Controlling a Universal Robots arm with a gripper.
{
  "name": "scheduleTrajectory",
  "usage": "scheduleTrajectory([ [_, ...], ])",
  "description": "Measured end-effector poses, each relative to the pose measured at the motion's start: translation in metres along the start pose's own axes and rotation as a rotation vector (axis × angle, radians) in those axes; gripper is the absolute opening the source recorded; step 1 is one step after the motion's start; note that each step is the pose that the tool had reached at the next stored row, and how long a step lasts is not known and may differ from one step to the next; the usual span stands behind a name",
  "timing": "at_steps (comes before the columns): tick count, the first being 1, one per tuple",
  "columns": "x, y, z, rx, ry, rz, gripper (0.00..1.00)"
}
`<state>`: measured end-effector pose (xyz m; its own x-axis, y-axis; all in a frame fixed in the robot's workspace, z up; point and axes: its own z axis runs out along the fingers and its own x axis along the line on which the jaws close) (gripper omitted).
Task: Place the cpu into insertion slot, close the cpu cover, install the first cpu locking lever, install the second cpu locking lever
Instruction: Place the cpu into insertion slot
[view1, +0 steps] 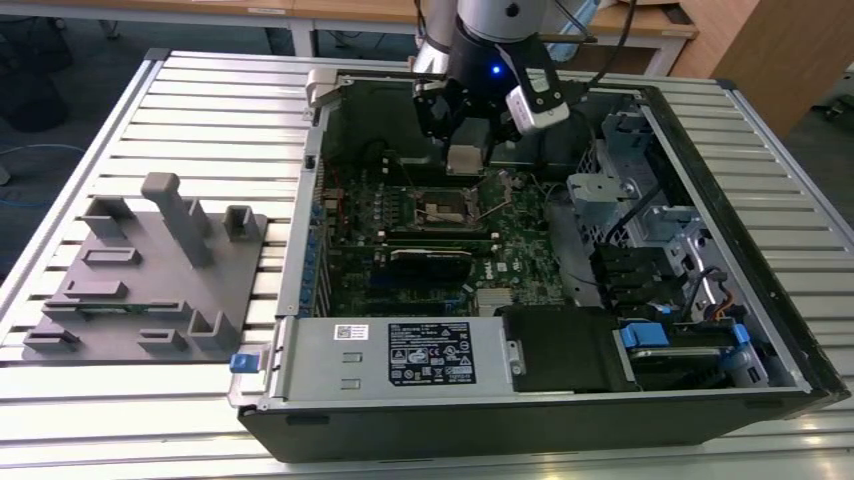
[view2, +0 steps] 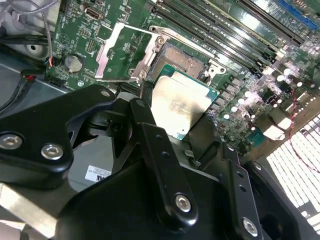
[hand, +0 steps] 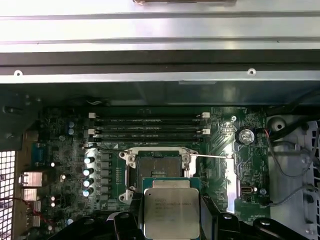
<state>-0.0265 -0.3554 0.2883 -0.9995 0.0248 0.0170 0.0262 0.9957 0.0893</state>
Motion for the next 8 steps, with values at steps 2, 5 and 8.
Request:
scheduleTrajectory([
  [2, -0.0001, -0.0006, 0.0036, -0.0001, -0.0001, 0.0, 0.54],
  [5, -0.0002, -0.0014, 0.0089, -0.0001, 0.0, 0.0, 0.54],
  [8, -0.0003, -0.0024, 0.0168, 0.0, 0.0, 0.0, 0.54],
])
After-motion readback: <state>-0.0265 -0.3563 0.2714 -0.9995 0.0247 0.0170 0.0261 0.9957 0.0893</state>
